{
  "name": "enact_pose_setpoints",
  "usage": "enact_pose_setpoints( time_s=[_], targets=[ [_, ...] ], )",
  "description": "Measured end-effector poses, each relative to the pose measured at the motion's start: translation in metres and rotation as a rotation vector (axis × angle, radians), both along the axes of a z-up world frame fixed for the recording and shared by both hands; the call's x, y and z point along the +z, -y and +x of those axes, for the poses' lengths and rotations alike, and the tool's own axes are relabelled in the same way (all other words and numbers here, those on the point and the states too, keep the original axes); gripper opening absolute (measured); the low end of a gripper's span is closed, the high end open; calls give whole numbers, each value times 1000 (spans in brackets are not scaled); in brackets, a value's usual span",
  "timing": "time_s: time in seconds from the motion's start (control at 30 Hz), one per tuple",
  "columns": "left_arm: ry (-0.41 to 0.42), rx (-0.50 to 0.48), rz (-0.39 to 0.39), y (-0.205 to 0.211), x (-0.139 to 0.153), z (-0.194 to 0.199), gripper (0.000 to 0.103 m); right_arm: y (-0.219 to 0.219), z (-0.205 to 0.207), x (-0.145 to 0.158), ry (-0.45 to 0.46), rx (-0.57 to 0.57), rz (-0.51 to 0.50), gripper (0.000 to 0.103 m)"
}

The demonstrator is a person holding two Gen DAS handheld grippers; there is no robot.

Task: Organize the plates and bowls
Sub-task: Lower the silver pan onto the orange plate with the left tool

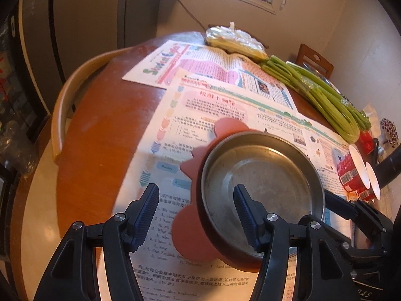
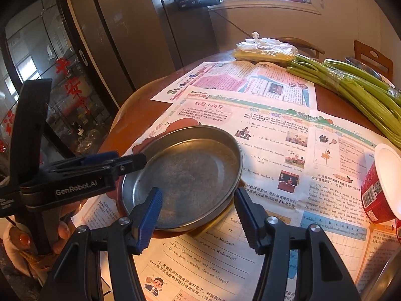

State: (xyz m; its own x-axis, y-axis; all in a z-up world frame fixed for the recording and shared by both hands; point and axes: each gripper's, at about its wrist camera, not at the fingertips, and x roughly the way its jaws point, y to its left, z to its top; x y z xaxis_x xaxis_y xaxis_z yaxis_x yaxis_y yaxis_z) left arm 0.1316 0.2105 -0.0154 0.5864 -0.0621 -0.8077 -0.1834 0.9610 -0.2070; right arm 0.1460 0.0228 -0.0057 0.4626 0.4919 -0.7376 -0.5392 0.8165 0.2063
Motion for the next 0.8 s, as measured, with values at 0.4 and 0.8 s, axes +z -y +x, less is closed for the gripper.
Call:
enact_pose_setpoints(
  time_s=[0.4,0.8],
  targets=[
    [-43,-32,-18,17,-11,10,64,13,-6,-3,-13,-7,7,60],
    [-45,-97,2,53,-11,24,64,32,-4,-7,-26,-44,11,60]
  ],
)
